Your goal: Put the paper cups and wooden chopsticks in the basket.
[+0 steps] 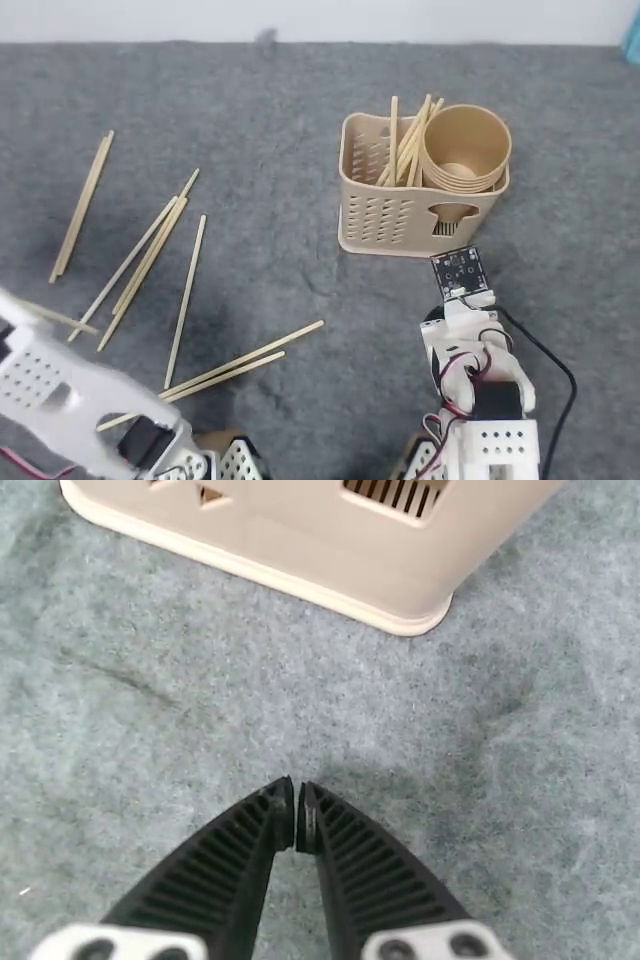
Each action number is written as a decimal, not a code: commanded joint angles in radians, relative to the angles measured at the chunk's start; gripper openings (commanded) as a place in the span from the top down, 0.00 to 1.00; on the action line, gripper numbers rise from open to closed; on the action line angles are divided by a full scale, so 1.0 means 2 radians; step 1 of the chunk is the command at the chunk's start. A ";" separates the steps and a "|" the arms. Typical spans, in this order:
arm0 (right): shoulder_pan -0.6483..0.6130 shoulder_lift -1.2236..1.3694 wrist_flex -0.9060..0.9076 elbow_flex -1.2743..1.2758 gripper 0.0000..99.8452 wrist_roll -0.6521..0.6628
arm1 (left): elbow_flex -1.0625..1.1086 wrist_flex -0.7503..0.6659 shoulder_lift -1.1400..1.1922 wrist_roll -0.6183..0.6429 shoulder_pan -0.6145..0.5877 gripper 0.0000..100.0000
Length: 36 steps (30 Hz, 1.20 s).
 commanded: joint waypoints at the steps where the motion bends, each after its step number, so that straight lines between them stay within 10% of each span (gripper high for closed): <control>1: 0.006 -0.007 -0.007 -0.002 0.97 0.007 | 0.034 0.018 -0.075 -0.005 0.028 0.99; 15: 0.006 -0.007 -0.004 -0.003 0.97 0.008 | 0.266 -0.012 -0.308 0.001 0.162 0.99; 36: 0.007 -0.007 -0.003 -0.004 0.97 0.008 | 0.524 -0.308 -0.607 0.057 0.494 0.99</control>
